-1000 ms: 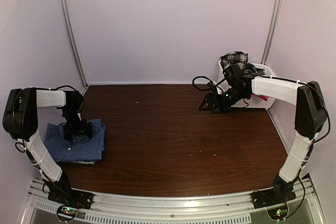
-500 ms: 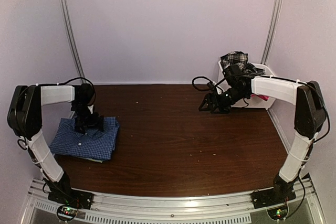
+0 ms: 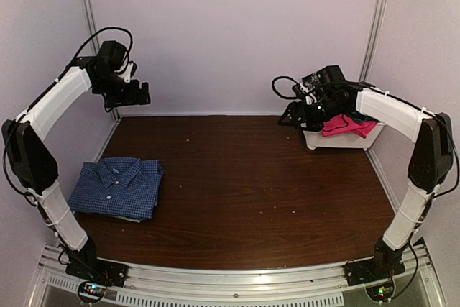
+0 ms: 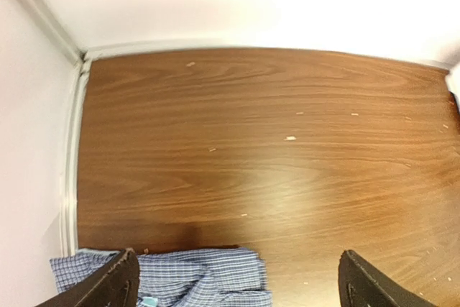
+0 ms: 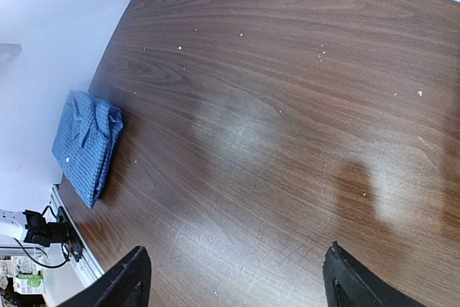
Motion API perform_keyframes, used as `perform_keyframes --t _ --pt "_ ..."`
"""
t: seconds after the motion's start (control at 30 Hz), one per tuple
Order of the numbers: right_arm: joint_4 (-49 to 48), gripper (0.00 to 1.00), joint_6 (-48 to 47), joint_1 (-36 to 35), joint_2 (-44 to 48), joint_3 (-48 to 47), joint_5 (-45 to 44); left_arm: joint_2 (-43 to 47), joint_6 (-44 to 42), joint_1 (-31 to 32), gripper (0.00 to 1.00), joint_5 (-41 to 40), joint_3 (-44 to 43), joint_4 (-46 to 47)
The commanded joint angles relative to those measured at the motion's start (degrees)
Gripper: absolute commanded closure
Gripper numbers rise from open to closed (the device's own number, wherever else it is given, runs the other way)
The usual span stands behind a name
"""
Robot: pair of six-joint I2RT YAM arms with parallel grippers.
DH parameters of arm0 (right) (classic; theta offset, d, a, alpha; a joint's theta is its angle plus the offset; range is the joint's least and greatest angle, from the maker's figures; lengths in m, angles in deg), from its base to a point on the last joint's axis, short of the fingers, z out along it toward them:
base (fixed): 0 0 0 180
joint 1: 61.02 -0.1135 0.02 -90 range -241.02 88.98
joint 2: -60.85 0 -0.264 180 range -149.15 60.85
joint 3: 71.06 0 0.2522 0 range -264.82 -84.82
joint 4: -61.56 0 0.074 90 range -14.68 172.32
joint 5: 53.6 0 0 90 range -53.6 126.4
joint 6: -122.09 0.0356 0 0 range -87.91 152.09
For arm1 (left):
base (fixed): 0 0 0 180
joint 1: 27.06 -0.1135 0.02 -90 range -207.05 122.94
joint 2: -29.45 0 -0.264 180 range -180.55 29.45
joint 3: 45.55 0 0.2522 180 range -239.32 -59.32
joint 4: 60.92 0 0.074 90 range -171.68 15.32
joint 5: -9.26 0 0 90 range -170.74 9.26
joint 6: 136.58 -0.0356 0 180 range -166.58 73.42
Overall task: Fold and stack the mixed laundry pile
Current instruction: Reset both arms
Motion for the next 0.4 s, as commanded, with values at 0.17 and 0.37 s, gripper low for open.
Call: perform_keyframes --t 0.17,0.37 --pt "-11.82 0.15 4.15 1.27 15.55 16.85 -1.53 1.08 -3.40 16.86 0.02 -3.16 1.70 -1.04" --pt "-16.57 0.12 7.55 1.29 21.72 27.41 -0.63 5.33 3.07 18.77 0.02 4.66 12.81 8.75"
